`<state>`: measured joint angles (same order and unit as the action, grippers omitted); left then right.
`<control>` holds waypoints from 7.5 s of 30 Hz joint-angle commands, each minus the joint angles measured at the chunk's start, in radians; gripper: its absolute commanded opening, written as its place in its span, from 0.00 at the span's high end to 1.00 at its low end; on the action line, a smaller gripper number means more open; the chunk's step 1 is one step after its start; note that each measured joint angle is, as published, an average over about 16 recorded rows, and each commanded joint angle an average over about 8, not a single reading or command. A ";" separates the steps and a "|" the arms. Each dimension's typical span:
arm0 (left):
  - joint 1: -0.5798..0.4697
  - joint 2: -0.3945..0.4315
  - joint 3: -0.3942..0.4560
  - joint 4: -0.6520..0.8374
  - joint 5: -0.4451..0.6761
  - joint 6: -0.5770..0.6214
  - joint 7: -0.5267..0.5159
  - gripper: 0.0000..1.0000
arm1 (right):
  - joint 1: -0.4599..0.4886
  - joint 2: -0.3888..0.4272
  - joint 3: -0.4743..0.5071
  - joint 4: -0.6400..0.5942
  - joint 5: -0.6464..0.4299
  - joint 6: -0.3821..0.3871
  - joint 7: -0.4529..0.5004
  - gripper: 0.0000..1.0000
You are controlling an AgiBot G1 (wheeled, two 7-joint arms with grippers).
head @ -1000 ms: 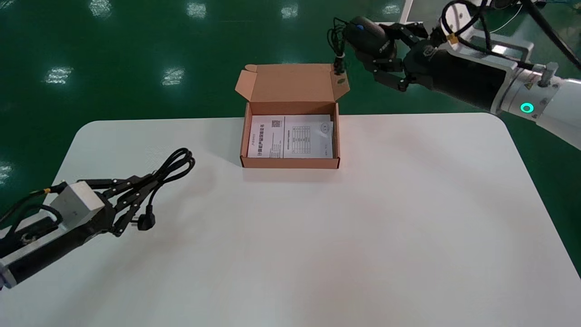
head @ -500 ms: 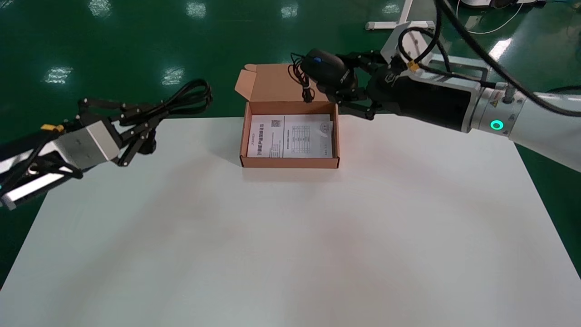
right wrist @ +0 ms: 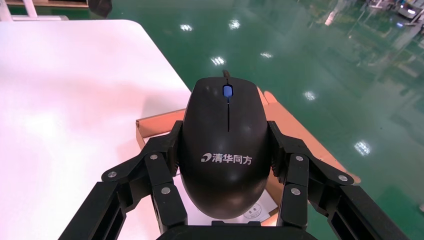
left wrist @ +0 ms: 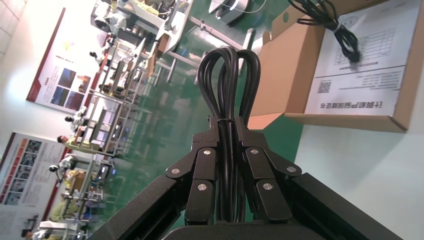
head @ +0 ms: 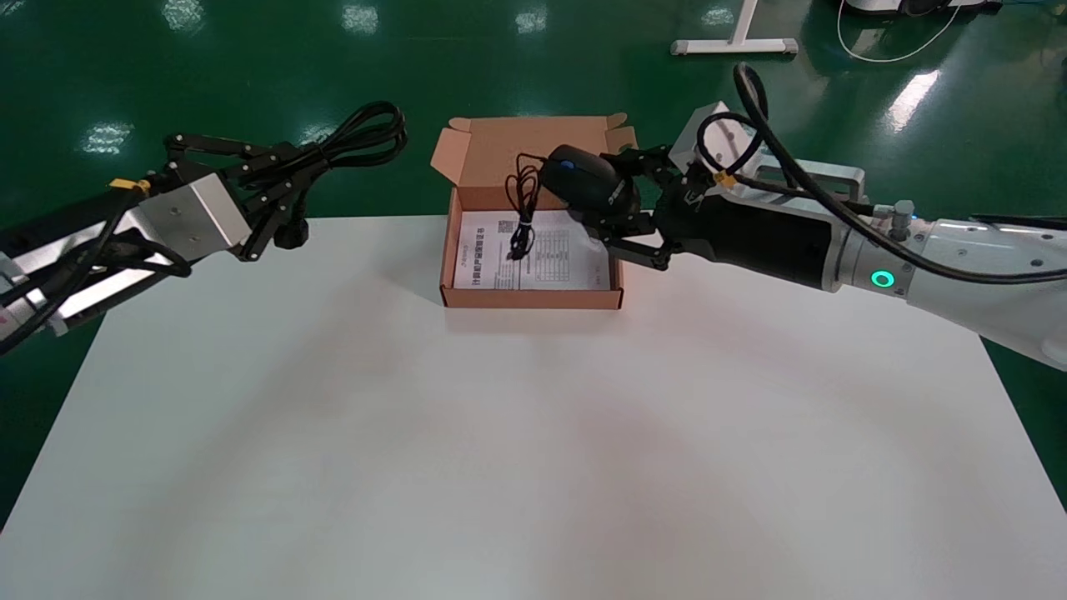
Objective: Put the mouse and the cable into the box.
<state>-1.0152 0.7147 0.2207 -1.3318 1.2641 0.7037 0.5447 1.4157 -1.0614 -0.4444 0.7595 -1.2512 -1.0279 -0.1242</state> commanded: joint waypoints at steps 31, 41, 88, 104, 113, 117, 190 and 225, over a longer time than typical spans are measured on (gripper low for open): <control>-0.113 0.077 0.070 -0.013 0.103 0.007 0.067 1.00 | 0.121 -0.206 -0.011 -0.545 -0.020 0.019 -0.379 0.56; -0.139 0.101 0.095 -0.008 0.133 0.018 0.087 1.00 | 0.153 -0.229 0.007 -0.655 0.004 0.006 -0.468 0.00; -0.421 0.618 0.178 0.734 0.100 0.028 0.781 1.00 | 0.209 -0.060 0.048 -0.730 0.061 -0.111 -0.527 0.00; -0.455 0.617 0.237 0.838 0.129 0.039 0.807 0.05 | 0.210 -0.059 0.049 -0.733 0.062 -0.113 -0.528 0.00; -0.451 0.617 0.231 0.831 0.127 0.032 0.802 0.00 | 0.210 -0.060 0.048 -0.733 0.062 -0.112 -0.528 0.00; -0.450 0.616 0.227 0.827 0.122 0.030 0.799 0.00 | 0.211 -0.061 0.048 -0.730 0.061 -0.114 -0.529 0.00; -0.094 -0.033 0.061 0.111 -0.483 0.705 -0.569 0.00 | -0.255 0.372 0.172 0.328 0.483 -0.405 0.184 0.00; -0.058 -0.105 0.059 0.047 -0.536 0.794 -0.735 0.00 | -0.345 0.453 0.164 0.530 0.523 -0.470 0.314 0.00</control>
<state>-1.0733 0.6093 0.2798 -1.2852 0.7282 1.4983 -0.1904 1.0707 -0.6080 -0.2807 1.2902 -0.7281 -1.4979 0.1902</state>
